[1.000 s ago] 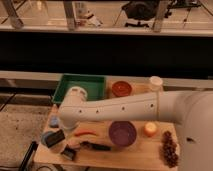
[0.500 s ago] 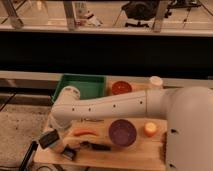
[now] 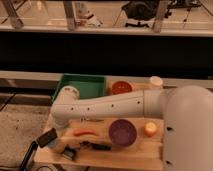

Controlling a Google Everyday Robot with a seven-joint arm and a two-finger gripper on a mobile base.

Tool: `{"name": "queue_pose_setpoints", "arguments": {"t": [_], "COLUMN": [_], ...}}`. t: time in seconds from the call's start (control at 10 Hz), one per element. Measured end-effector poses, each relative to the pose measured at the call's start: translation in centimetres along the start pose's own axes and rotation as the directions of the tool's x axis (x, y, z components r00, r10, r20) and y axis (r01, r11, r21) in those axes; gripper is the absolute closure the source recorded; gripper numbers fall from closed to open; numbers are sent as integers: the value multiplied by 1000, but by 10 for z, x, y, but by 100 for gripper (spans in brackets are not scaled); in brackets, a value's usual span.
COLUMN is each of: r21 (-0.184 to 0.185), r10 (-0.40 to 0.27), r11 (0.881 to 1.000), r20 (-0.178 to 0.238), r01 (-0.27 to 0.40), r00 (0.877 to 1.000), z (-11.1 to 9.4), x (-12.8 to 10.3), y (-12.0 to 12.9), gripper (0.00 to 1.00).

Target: Place eraser in plastic cup

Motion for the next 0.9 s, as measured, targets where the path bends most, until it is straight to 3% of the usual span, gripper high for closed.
{"name": "queue_pose_setpoints", "arguments": {"t": [0.5, 0.9], "r21": [1, -18], "r10": [-33, -62], "r11": [999, 998], "r20": [29, 40], "r01": [33, 62], "r00": [999, 997], "z": [10, 18], "x": [-10, -18], "y": [-9, -15], "gripper": [100, 100]}}
